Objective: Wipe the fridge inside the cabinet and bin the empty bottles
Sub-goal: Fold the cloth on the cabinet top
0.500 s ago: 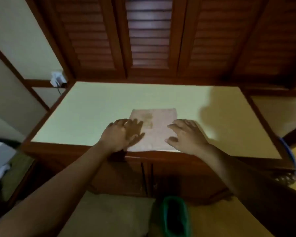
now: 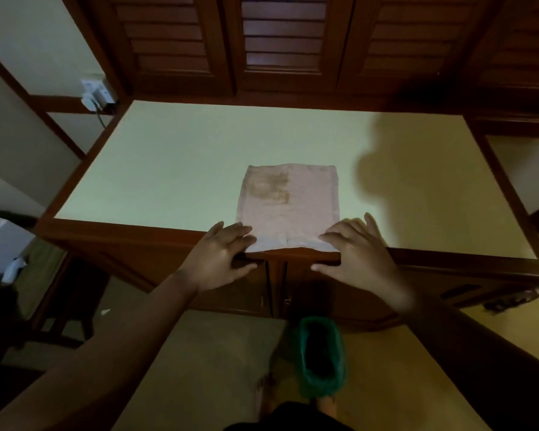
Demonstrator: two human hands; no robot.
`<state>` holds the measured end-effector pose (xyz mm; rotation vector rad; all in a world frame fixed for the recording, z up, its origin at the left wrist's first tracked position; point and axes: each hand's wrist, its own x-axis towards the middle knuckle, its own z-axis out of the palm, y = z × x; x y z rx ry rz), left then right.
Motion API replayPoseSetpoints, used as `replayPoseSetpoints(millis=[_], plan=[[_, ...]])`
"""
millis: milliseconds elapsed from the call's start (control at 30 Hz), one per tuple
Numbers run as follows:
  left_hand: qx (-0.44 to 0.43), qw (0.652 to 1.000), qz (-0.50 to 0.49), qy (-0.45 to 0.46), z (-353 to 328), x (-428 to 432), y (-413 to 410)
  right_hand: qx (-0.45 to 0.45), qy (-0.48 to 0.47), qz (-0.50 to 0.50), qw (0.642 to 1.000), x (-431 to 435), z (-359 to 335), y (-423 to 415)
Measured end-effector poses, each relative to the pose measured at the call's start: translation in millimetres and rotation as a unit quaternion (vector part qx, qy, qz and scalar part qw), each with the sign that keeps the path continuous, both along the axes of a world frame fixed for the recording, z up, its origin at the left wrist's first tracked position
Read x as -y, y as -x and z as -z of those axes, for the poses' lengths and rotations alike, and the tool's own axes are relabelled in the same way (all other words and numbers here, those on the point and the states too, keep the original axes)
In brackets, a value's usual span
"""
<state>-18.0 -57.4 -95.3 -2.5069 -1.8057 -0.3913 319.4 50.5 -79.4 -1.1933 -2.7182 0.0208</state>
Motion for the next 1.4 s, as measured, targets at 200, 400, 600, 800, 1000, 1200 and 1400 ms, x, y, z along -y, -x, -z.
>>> replayPoseSetpoints(millis=[200, 400, 600, 800, 1000, 1200, 1400], plan=[[0.006, 0.992, 0.055, -0.112, 19, 14, 8, -0.090, -0.086, -0.036, 0.992, 24, 22, -17], [-0.032, 0.999, 0.001, -0.016, 6, 10, 0, -0.134, -0.131, -0.036, 0.982, 23, 23, -26], [-0.001, 0.998, 0.023, -0.052, -5, -1, -13, -0.157, -0.128, -0.040, 0.978, 16, 22, -30], [0.080, 0.996, -0.010, -0.045, -34, -6, 2, -0.192, -0.069, -0.036, 0.978, -6, 2, -20], [0.222, 0.969, -0.113, 0.001, -57, -60, 7, -0.199, -0.060, -0.006, 0.978, -61, -21, 1], [0.314, 0.933, -0.174, 0.027, -55, -118, 10, -0.184, -0.037, 0.018, 0.982, -127, -18, 11], [0.134, 0.977, -0.166, 0.018, -38, -166, 26, -0.123, 0.014, 0.044, 0.991, -173, -4, 20]])
